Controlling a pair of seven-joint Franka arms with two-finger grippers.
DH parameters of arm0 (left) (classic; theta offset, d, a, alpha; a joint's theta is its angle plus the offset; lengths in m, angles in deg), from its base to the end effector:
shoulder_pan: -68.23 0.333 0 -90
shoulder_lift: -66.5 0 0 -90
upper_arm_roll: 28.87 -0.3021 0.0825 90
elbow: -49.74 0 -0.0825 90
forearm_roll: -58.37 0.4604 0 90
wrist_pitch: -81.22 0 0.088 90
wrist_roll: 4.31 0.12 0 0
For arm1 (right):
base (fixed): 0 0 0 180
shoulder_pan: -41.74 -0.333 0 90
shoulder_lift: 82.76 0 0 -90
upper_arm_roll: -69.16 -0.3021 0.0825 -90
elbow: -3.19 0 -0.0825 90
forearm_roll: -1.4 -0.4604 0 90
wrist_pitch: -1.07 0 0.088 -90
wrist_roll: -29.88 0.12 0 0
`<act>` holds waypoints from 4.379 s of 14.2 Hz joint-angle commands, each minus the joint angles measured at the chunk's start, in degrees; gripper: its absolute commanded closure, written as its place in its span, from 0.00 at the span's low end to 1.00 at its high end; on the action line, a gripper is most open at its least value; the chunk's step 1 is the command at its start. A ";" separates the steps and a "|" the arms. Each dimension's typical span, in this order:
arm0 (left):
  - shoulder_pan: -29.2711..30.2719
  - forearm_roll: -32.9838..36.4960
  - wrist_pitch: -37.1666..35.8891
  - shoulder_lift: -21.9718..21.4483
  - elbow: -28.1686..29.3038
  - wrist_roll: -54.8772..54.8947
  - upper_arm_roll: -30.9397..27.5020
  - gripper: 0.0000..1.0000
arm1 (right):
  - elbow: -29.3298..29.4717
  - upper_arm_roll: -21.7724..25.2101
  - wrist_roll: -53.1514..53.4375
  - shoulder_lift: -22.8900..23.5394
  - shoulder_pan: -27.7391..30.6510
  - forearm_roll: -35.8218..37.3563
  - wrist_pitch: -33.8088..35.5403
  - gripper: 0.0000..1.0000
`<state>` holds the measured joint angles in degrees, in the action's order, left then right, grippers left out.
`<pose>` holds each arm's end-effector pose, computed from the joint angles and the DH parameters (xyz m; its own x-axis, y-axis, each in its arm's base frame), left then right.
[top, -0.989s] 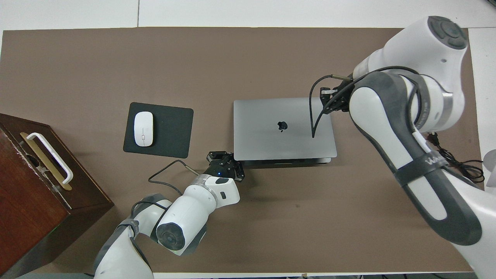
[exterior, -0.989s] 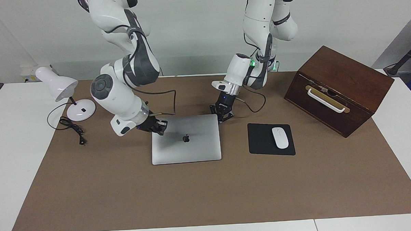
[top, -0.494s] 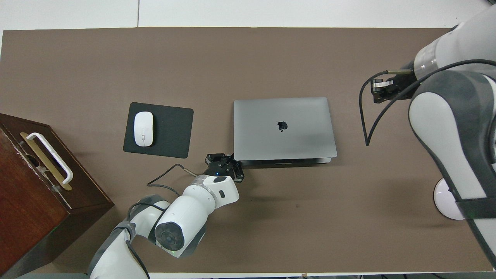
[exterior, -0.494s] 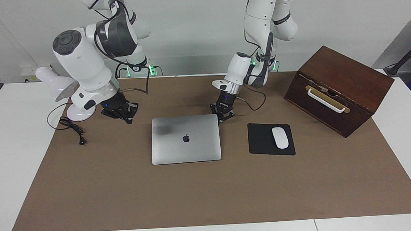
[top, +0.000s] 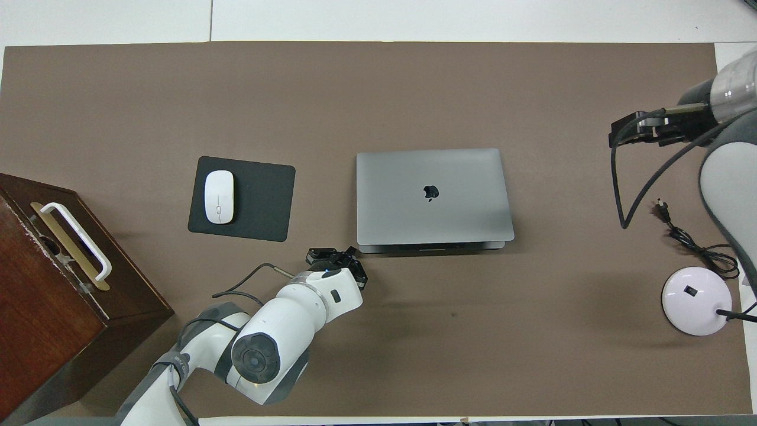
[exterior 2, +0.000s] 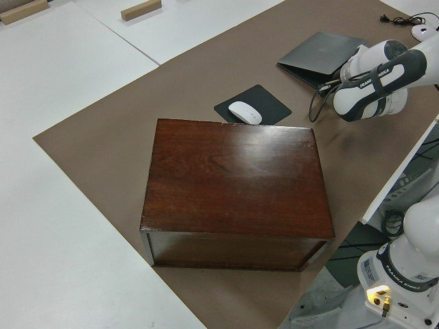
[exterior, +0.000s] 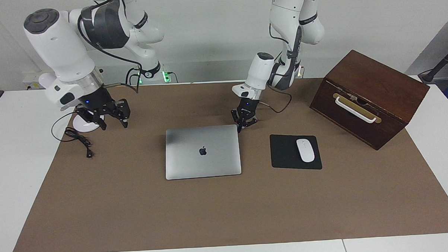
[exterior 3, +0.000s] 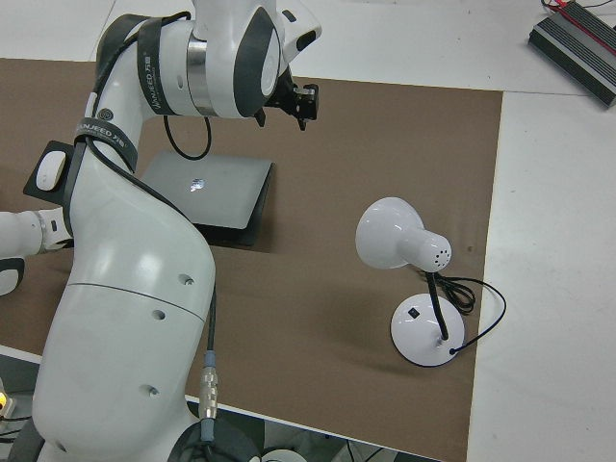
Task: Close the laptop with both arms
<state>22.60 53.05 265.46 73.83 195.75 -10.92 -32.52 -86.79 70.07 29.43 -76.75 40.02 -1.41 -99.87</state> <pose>0.4061 -0.3522 0.1899 0.7587 -0.4111 0.5053 -0.5211 -0.8485 0.0923 0.6781 0.0150 0.5470 0.9962 0.0129 0.0865 0.0169 -0.9988 -0.0464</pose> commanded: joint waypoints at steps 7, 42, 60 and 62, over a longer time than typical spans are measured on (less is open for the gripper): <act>1.06 -0.57 -22.67 -14.18 -0.99 -2.09 -1.01 1.00 | 0.33 0.06 -1.66 -5.13 2.15 3.52 4.86 0.00; 42.11 3.03 -85.01 -13.05 -48.01 2.04 -1.27 0.00 | -9.95 -0.03 -2.01 -10.50 5.41 2.73 4.96 0.00; 40.44 4.88 -89.75 -11.99 -49.42 2.92 -0.31 0.00 | -9.87 -0.03 -2.10 -10.50 5.41 2.73 4.96 0.00; 40.53 4.88 -89.58 -11.99 -49.42 2.92 -0.39 0.00 | -9.87 -0.03 -2.10 -10.50 5.41 2.73 4.96 0.00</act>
<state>63.57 58.67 177.16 61.23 147.55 -8.30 -32.26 -94.76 70.31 28.19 -85.77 45.12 1.11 -93.49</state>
